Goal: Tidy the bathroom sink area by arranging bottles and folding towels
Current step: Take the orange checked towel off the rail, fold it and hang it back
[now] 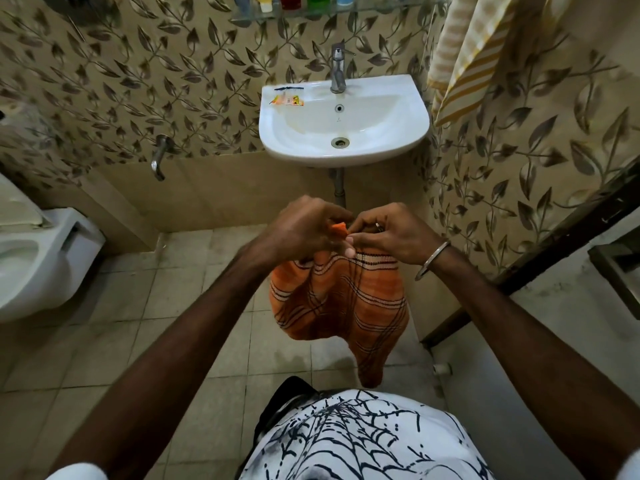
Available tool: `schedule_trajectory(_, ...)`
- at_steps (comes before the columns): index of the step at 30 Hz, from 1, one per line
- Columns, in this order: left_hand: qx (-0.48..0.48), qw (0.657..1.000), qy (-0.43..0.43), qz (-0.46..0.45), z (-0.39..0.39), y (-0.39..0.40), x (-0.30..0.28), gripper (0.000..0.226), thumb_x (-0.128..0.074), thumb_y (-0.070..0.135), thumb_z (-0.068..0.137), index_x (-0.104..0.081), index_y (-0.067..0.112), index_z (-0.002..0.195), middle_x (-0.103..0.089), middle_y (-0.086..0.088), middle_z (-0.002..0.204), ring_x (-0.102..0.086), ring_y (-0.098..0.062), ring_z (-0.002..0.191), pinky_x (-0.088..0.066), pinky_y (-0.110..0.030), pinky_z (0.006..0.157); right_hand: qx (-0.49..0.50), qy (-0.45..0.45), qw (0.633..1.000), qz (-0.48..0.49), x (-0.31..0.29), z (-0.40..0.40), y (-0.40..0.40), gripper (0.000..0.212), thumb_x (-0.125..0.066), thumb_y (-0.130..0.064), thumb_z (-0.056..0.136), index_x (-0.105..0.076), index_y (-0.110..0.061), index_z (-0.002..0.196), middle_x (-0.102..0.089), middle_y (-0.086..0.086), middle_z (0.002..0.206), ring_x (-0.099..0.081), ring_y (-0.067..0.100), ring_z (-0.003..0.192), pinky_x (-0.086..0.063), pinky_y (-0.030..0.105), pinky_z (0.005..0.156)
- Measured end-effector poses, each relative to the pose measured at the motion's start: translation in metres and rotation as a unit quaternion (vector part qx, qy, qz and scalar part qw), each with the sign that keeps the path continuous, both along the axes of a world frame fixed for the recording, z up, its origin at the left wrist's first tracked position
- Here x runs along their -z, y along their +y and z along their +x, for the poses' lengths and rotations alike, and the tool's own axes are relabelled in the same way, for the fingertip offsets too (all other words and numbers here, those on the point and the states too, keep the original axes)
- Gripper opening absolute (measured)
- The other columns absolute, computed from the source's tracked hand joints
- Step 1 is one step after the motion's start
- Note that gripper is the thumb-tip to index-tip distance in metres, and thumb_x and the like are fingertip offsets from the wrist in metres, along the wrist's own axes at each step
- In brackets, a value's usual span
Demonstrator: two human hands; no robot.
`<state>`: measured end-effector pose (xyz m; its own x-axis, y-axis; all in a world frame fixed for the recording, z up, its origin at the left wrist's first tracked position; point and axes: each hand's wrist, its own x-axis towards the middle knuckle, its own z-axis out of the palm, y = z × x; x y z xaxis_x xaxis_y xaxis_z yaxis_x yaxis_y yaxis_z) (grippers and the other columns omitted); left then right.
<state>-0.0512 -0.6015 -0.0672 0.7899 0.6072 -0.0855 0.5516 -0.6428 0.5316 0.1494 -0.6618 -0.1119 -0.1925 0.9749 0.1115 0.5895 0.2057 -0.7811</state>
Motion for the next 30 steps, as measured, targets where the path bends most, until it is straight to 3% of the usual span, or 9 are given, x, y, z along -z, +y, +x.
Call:
schedule_trajectory(2,-0.004,0.999,-0.013,0.029,0.002,0.001,0.005,0.027,-0.082,0.046,0.073,-0.073,0.023,0.085,-0.071,0.006,0.073,-0.066,-0.008,0.066,-0.051,-0.026,0.054,0.003,0.010,1.000,-0.001,-0.001,0.001,-0.001,0.010,-0.077,-0.023,0.085,-0.079,-0.016,0.092,-0.076,-0.007,0.085,-0.070,0.010,0.080,-0.056,0.036,0.072)
schedule_trajectory(4,-0.016,0.998,-0.026,0.047,0.002,0.003,0.007,0.022,-0.080,0.040,0.077,-0.068,0.024,0.069,-0.064,0.006,0.060,-0.059,-0.008,0.054,-0.048,-0.029,0.049,0.007,0.036,0.999,-0.028,-0.003,0.005,-0.004,0.011,-0.076,-0.022,0.087,-0.079,-0.014,0.093,-0.075,-0.006,0.086,-0.069,0.005,0.081,-0.055,0.025,0.072)
schedule_trajectory(9,-0.019,0.996,-0.024,0.086,0.003,0.003,0.009,0.015,-0.079,0.034,0.080,-0.078,0.019,0.081,-0.073,0.003,0.071,-0.068,-0.012,0.065,-0.058,-0.037,0.061,0.024,0.064,0.986,-0.153,0.006,0.015,-0.005,0.022,-0.059,-0.022,0.099,-0.075,-0.007,0.098,-0.068,-0.005,0.074,-0.061,0.003,0.063,-0.046,0.019,0.058)
schedule_trajectory(13,-0.027,0.996,-0.028,0.086,-0.002,0.005,0.007,0.015,-0.079,0.031,0.080,-0.079,0.018,0.088,-0.076,0.001,0.080,-0.070,-0.012,0.069,-0.060,-0.037,0.063,0.002,0.007,0.977,-0.212,0.013,0.028,-0.008,0.015,-0.061,-0.017,0.096,-0.074,-0.018,0.103,-0.072,-0.006,0.094,-0.067,0.006,0.080,-0.052,0.023,0.067)
schedule_trajectory(18,-0.046,0.994,-0.025,0.098,-0.013,0.014,0.002,0.017,-0.080,0.030,0.080,-0.078,0.014,0.079,-0.073,-0.001,0.069,-0.069,-0.016,0.064,-0.058,-0.042,0.059,0.039,0.061,0.986,-0.153,0.009,0.029,-0.016,0.020,-0.061,-0.029,0.097,-0.075,-0.015,0.098,-0.075,0.002,0.095,-0.070,0.012,0.086,-0.055,0.029,0.079)
schedule_trajectory(22,-0.057,0.992,-0.027,0.107,-0.022,0.020,-0.001,0.021,-0.079,0.034,0.079,-0.078,0.012,0.078,-0.073,-0.003,0.068,-0.070,-0.017,0.063,-0.057,-0.042,0.056,0.017,0.064,0.991,-0.115,-0.001,0.028,-0.021,0.018,-0.068,-0.028,0.091,-0.076,-0.013,0.097,-0.074,-0.006,0.091,-0.069,-0.001,0.079,-0.052,0.012,0.068)
schedule_trajectory(25,-0.060,0.992,-0.024,0.109,-0.024,0.020,-0.001,0.019,-0.080,0.033,0.079,-0.078,0.014,0.080,-0.073,-0.001,0.068,-0.070,-0.015,0.062,-0.057,-0.041,0.057,0.015,0.052,0.996,-0.074,-0.004,0.025,-0.019,0.015,-0.072,-0.022,0.090,-0.077,-0.009,0.096,-0.075,-0.006,0.089,-0.068,-0.003,0.078,-0.051,0.011,0.067)
schedule_trajectory(28,-0.062,0.992,0.002,0.105,-0.026,0.020,-0.003,0.018,-0.081,0.031,0.079,-0.078,0.015,0.086,-0.075,-0.002,0.075,-0.071,-0.015,0.068,-0.060,-0.041,0.062,0.008,0.029,0.999,-0.045,-0.006,0.021,-0.018,0.014,-0.071,-0.021,0.091,-0.078,-0.010,0.096,-0.074,-0.008,0.086,-0.067,-0.004,0.077,-0.049,0.009,0.065)
schedule_trajectory(30,-0.058,0.995,0.017,0.079,-0.024,0.015,-0.008,0.037,-0.083,0.034,0.076,-0.076,0.015,0.106,-0.077,-0.006,0.097,-0.073,-0.019,0.088,-0.061,-0.042,0.077,-0.005,0.011,0.999,-0.037,-0.008,0.018,-0.018,0.014,-0.071,-0.023,0.091,-0.077,-0.012,0.096,-0.073,-0.010,0.086,-0.068,-0.003,0.076,-0.050,0.011,0.063)
